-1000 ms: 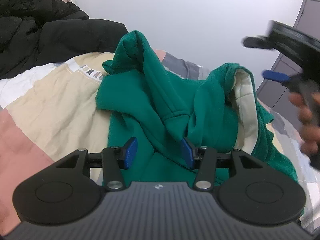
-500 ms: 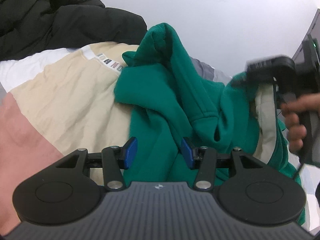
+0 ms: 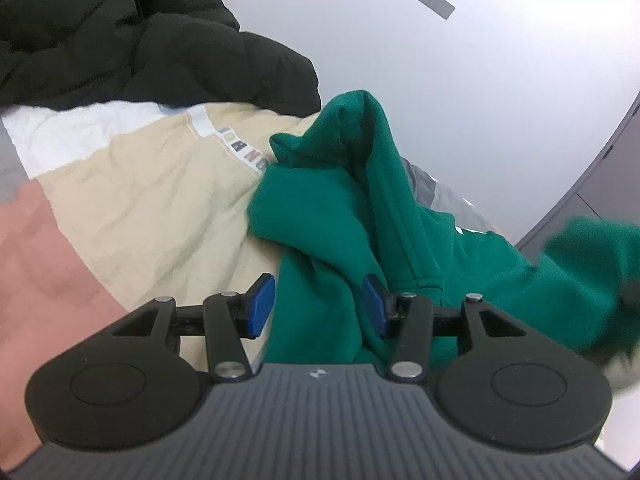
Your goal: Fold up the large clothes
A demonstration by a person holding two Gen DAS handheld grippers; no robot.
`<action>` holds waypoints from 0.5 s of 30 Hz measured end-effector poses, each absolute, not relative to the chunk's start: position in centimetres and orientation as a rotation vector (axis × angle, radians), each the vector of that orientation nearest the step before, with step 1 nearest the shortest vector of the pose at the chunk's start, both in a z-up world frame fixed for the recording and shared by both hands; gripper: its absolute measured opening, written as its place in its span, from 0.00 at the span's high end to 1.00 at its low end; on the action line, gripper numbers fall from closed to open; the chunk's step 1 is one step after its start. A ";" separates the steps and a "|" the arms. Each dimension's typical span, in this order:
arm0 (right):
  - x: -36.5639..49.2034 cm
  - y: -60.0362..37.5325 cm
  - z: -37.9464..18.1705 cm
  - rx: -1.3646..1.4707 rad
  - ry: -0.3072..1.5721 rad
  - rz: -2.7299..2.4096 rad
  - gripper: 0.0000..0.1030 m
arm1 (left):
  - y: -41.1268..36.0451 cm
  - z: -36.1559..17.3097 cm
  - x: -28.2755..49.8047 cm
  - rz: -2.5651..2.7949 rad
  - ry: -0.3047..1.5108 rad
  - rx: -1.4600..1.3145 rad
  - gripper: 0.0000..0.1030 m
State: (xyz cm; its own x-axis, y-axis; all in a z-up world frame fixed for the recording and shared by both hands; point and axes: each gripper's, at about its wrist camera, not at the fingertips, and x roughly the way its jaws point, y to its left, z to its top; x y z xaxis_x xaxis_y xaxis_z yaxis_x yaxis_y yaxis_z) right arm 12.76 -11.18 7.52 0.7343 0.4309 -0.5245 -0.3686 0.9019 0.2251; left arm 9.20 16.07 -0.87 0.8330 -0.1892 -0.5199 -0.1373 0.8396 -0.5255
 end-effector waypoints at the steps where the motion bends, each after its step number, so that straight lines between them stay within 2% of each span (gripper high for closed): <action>1: 11.4 -11.8 7.4 0.108 0.606 0.457 0.78 | 16.0 -0.7 9.0 -0.027 0.592 -0.580 0.47; 7: 5.6 -13.7 4.7 0.096 0.697 0.543 0.78 | 15.5 0.1 7.9 -0.041 0.579 -0.583 0.47; 13: 3.3 -14.8 0.6 0.040 0.820 0.525 0.77 | 13.8 -0.4 7.6 -0.133 0.615 -0.598 0.47; 15: 3.6 -15.9 0.0 0.082 0.875 0.515 0.63 | 13.4 -0.5 7.6 -0.141 0.612 -0.595 0.47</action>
State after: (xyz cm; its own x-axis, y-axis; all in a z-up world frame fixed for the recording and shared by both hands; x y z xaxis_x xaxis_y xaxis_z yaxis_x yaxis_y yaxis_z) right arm 3.63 -15.89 -0.02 0.5277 0.4631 -0.7121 -0.3973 0.8755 0.2749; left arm 7.65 13.38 -0.53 0.8147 -0.2947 -0.4994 -0.0475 0.8244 -0.5640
